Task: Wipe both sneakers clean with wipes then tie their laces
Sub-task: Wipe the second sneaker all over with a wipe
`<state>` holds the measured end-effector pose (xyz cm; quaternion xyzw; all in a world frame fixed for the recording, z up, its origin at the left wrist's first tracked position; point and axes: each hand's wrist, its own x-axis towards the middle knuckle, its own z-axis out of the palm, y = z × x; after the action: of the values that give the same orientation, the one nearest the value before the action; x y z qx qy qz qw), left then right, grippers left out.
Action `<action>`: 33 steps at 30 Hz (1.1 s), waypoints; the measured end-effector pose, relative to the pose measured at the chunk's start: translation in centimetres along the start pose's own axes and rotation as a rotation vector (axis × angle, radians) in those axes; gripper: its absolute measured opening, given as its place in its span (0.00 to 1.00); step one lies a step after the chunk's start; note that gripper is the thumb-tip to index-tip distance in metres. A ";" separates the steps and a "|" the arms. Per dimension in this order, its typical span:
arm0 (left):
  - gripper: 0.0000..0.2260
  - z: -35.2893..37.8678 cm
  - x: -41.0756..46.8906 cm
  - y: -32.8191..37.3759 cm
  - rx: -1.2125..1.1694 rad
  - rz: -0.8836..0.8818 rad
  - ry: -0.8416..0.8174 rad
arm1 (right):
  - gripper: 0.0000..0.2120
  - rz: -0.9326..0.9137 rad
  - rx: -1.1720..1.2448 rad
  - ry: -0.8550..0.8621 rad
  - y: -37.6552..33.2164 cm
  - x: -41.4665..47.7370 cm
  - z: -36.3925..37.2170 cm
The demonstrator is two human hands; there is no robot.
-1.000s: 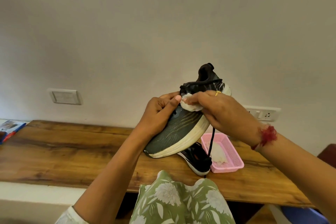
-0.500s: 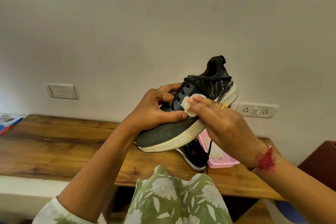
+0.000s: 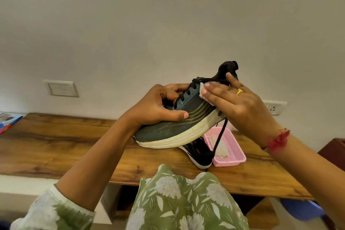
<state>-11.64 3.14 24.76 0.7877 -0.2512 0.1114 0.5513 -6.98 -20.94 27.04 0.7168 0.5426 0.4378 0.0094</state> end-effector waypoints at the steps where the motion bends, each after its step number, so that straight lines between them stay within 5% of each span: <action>1: 0.15 0.0 0.0 -0.1 0.002 0.002 0.007 | 0.17 0.007 0.015 -0.005 -0.4 -0.1 0.2; 5: 0.17 0.1 -0.3 -0.7 0.016 0.019 -0.001 | 0.16 -0.110 0.129 -0.069 -2.5 -0.7 0.5; 9: 0.16 0.0 -0.2 -0.8 -0.020 -0.008 0.012 | 0.20 0.063 0.094 -0.021 -0.5 -0.3 0.8; 13: 0.14 -0.1 -0.1 -1.0 -0.020 0.027 0.014 | 0.15 -0.009 0.240 -0.057 -3.3 -0.6 1.3; 18: 0.18 0.0 -0.1 -1.1 -0.023 -0.013 0.034 | 0.19 0.165 0.154 -0.001 -1.4 0.0 1.5; 22: 0.14 -0.1 -0.2 -1.3 -0.011 0.024 0.018 | 0.15 0.047 0.254 -0.024 -3.7 -0.2 1.6; 26: 0.15 0.0 -0.1 -1.1 -0.028 0.015 0.017 | 0.15 0.175 0.177 0.024 -1.9 0.3 2.0; 33: 0.13 0.1 -0.3 -1.3 -0.048 0.013 0.002 | 0.15 0.115 0.127 0.024 -1.7 0.1 1.9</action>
<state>-11.25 3.47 23.50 0.7725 -0.2583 0.1096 0.5696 -7.08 -19.24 25.09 0.7406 0.5272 0.4111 -0.0678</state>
